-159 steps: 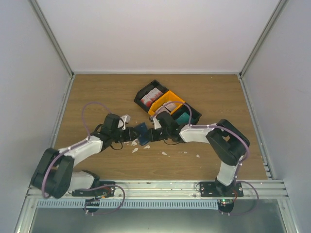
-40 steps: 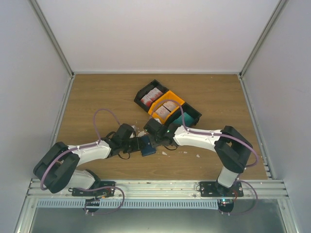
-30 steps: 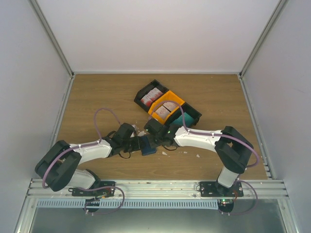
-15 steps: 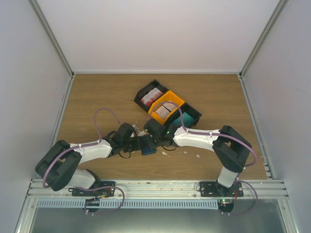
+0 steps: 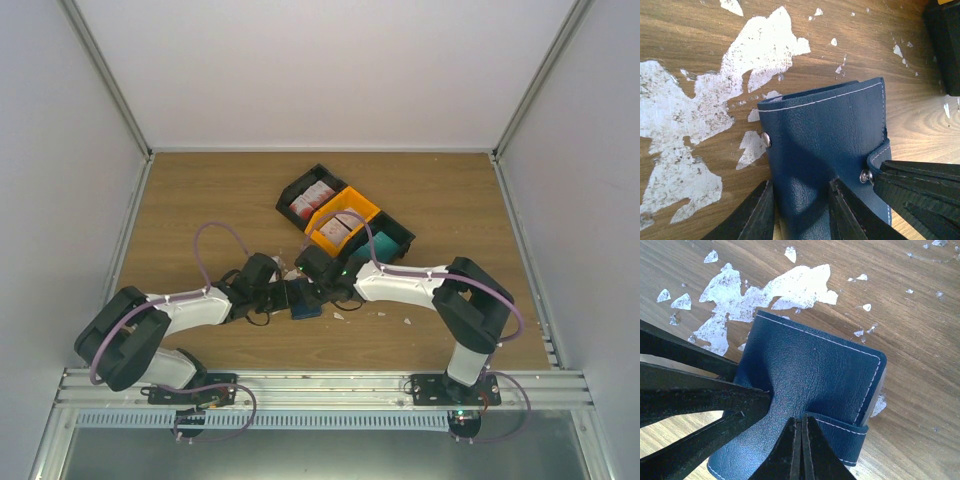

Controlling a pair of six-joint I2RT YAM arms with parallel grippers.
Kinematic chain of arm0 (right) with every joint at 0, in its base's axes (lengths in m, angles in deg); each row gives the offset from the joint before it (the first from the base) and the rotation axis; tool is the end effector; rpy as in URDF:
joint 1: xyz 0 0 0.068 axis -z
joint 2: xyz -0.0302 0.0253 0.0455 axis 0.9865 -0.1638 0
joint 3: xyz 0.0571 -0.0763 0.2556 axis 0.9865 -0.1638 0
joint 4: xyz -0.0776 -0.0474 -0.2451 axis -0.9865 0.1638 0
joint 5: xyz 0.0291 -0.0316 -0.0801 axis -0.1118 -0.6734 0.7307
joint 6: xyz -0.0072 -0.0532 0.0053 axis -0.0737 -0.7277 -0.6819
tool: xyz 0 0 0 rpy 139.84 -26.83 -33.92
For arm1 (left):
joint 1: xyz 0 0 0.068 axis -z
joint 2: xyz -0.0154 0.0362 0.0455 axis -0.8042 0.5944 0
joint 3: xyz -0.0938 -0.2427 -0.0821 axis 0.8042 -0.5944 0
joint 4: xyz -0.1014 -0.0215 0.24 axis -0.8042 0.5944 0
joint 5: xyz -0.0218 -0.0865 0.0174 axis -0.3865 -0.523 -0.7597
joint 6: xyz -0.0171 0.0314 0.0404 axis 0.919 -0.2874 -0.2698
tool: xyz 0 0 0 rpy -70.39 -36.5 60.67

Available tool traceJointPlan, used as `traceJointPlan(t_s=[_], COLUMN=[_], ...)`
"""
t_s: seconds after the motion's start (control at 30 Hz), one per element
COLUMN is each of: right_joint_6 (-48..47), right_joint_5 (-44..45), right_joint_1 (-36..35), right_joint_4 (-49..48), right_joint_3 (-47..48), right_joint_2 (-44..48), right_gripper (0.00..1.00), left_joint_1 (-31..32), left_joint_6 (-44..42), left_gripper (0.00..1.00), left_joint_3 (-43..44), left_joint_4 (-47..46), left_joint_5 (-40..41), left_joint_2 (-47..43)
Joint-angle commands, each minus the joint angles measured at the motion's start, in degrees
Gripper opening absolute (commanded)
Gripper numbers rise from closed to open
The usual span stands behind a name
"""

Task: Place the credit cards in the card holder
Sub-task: Close the card holder at the center of the board.

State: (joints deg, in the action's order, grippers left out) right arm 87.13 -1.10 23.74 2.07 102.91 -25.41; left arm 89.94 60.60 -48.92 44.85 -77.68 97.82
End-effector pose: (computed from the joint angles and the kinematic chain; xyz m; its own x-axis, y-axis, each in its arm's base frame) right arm 0.1916 0.2915 0.1652 -0.8532 -0.3171 -0.4141 -0.4376 0.8672 0.2377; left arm 0.1854 -0.1462 0.1291 -0.9340 -0.1946 -0.2998 0.0074 0.8280 -0.5606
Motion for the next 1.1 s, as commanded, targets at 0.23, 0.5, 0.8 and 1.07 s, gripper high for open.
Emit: traceJointPlan(t_s=[0.23, 0.5, 0.8, 1.07], right_joint_6=[-0.78, -0.54, 0.76, 2.44], right_joint_5=[-0.77, -1.06, -1.38, -3.23], right_joint_1=[0.15, 0.15, 0.15, 0.05], right_joint_4=[-2.23, -1.15, 0.00, -0.58], right_joint_3=[-0.27, -0.37, -2.25, -4.52], right_joint_2=[-2.28, -3.61, -5.21, -5.38], right_gripper=[0.01, 0.01, 0.01, 0.01], left_joint_1=[0.46, 0.51, 0.50, 0.48], left_joint_6=[-1.11, -1.08, -0.99, -0.98], left_gripper=[0.31, 0.31, 0.30, 0.30], left_joint_3=[-1.27, -1.36, -1.58, -1.66], left_joint_4=[2.33, 2.31, 2.01, 1.88], left_joint_5=[1.04, 1.11, 1.16, 1.17], left_joint_2=[2.40, 2.31, 2.45, 2.56])
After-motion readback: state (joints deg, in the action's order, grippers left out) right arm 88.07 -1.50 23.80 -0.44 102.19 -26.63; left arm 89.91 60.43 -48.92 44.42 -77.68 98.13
